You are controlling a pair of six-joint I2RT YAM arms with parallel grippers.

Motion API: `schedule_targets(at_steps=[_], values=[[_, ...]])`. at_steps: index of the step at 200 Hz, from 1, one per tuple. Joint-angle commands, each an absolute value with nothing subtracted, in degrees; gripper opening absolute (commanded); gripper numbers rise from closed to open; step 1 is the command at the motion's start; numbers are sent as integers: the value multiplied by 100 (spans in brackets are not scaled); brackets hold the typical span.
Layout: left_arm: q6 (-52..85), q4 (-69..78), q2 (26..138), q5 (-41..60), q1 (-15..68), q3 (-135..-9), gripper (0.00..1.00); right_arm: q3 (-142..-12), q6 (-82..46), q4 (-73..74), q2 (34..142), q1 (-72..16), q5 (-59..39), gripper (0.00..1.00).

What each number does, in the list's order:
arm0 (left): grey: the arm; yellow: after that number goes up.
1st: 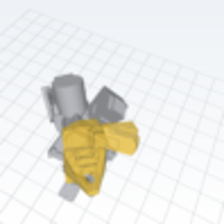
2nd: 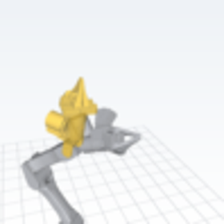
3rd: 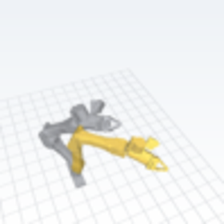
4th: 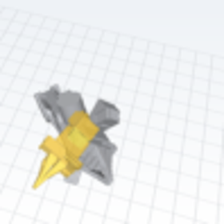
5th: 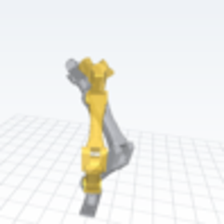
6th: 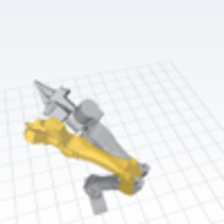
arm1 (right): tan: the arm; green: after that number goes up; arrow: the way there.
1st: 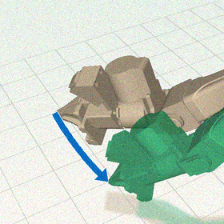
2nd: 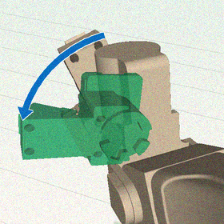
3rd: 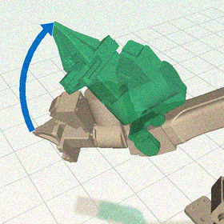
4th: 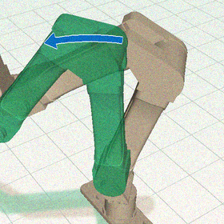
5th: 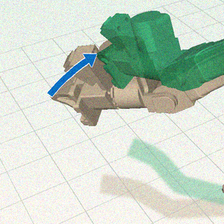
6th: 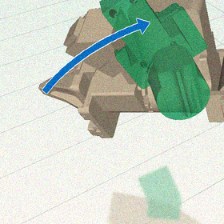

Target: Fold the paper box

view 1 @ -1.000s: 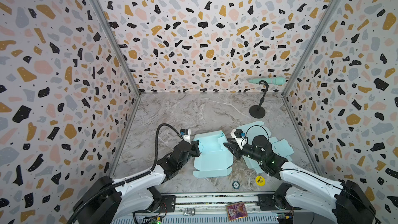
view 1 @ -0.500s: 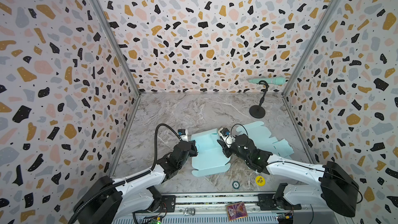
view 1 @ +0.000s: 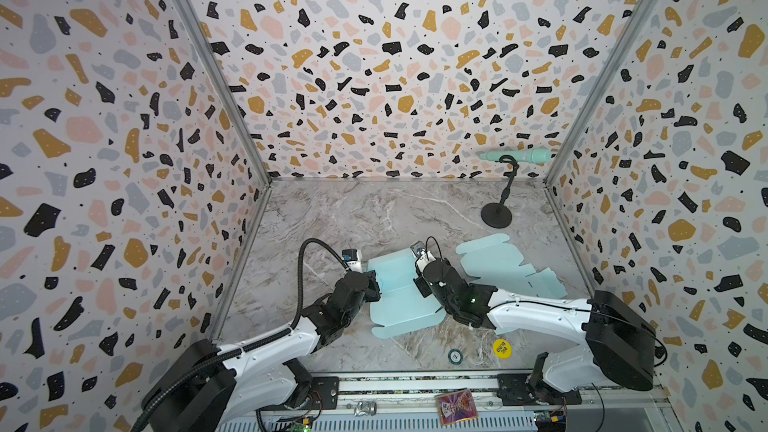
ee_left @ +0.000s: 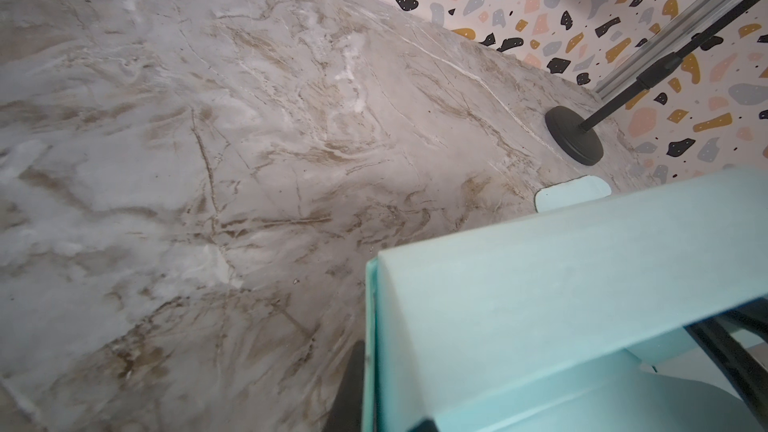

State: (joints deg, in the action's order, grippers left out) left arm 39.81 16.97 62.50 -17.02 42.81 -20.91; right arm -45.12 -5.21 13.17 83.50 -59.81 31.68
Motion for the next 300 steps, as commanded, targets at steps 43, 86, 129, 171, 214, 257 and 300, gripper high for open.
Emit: schedule_targets(at_steps=[43, 86, 129, 171, 214, 257, 300], values=[[3832, 2074, 6100, -1169, 4390, -2099, 0, -5209, -238, 1085, 9140, -6249, 4234, 14], [3844, 2022, 5922, -1132, 4382, -2068, 0, -5397, -134, 1097, 9549, -6351, 4496, 20], [3920, 2028, 5709, -980, 4393, -1985, 0, -5457, 55, 1308, 9669, -6296, 4566, 17], [3961, 1971, 5598, -894, 4394, -1942, 0, -5658, 324, 1279, 10121, -6297, 4914, 9], [3967, 1960, 5594, -944, 4391, -1956, 0, -5696, 242, 1358, 10010, -6355, 4754, 20], [3956, 2012, 5737, -1073, 4393, -1908, 0, -5562, -106, 1277, 9431, -6484, 4563, 31], [3855, 2027, 5986, -1425, 4382, -1898, 0, -5342, -631, 1100, 8826, -6571, 4215, 44]])
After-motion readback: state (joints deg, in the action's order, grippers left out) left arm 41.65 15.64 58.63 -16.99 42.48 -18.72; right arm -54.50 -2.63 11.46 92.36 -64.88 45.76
